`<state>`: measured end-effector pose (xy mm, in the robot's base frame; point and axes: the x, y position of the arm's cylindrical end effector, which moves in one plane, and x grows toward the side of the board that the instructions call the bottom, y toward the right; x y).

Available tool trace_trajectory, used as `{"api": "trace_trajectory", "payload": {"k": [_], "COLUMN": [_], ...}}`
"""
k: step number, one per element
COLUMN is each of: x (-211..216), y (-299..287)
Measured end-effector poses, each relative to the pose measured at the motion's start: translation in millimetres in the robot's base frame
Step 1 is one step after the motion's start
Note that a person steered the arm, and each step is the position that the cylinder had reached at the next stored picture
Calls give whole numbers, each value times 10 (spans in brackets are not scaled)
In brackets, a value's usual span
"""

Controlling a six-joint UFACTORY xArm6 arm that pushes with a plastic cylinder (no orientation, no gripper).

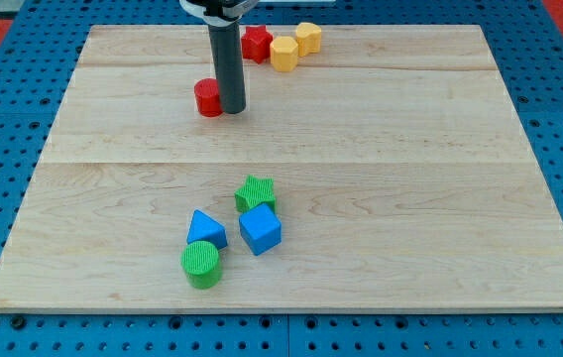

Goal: Slide the red circle into the red star

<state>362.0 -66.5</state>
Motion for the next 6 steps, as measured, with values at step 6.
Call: {"api": "trace_trajectory", "payload": {"k": [6], "x": [-857], "y": [-2346]}}
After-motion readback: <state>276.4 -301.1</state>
